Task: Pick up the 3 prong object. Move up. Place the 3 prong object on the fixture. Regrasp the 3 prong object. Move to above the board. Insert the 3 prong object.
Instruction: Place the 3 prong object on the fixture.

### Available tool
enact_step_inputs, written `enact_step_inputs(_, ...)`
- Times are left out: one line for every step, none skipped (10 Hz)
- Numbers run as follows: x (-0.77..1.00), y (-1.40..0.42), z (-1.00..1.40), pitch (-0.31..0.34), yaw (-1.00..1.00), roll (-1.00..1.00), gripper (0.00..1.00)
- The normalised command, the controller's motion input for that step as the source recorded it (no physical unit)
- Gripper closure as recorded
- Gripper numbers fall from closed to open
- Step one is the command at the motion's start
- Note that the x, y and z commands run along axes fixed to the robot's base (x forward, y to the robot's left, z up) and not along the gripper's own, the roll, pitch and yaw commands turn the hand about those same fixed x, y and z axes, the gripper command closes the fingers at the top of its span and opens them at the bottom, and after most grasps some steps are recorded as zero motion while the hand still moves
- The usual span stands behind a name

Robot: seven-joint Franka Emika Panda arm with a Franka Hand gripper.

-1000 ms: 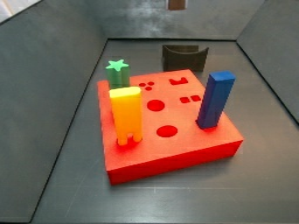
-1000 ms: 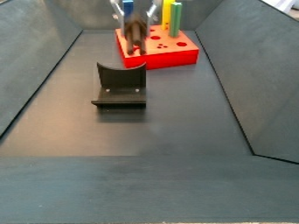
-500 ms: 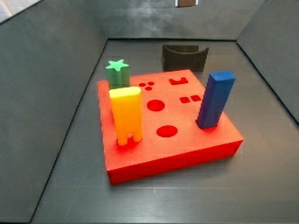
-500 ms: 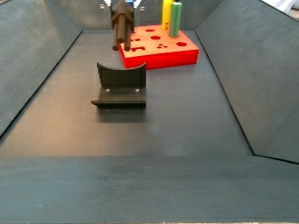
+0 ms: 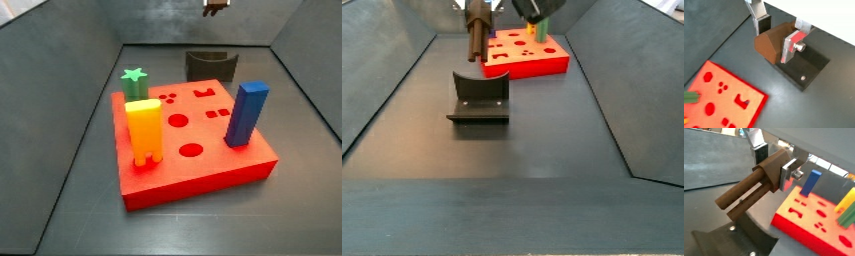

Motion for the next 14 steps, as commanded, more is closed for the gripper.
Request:
enact_step_inputs(0.08, 0.05, -0.02, 0.027, -0.13, -0.58, 1.0)
enact_step_inputs(0.09, 0.05, -0.02, 0.025, -0.11, -0.36, 1.0)
enact_step_inputs(0.08, 0.03, -0.01, 0.018, -0.09, -0.25, 1.0)
enact_step_inputs(0.13, 0.13, -1.0, 0.213, -0.03, -1.0, 1.0)
enact_step_inputs(0.13, 0.14, -1.0, 0.214, -0.04, -1.0, 1.0)
enact_step_inputs(0.15, 0.14, -1.0, 0.256, -0.1, -1.0, 1.0)
enact_step_inputs(0.16, 0.14, -1.0, 0.247, -0.13, -0.91, 1.0)
enact_step_inputs(0.17, 0.14, -1.0, 0.197, -0.18, -0.7, 1.0)
enact_step_inputs(0.17, 0.14, -1.0, 0.155, -0.2, -0.54, 1.0)
enact_step_inputs(0.18, 0.15, -1.0, 0.104, -0.22, -0.33, 1.0)
enact_step_inputs(0.19, 0.14, -1.0, 0.08, -0.22, -0.26, 1.0)
enact_step_inputs(0.16, 0.12, -0.79, 0.016, -0.2, -0.19, 1.0)
enact_step_inputs(0.14, 0.1, -0.65, -0.005, -0.19, -0.18, 1.0)
enact_step_inputs(0.11, 0.11, -0.43, -0.035, -0.16, -0.14, 1.0)
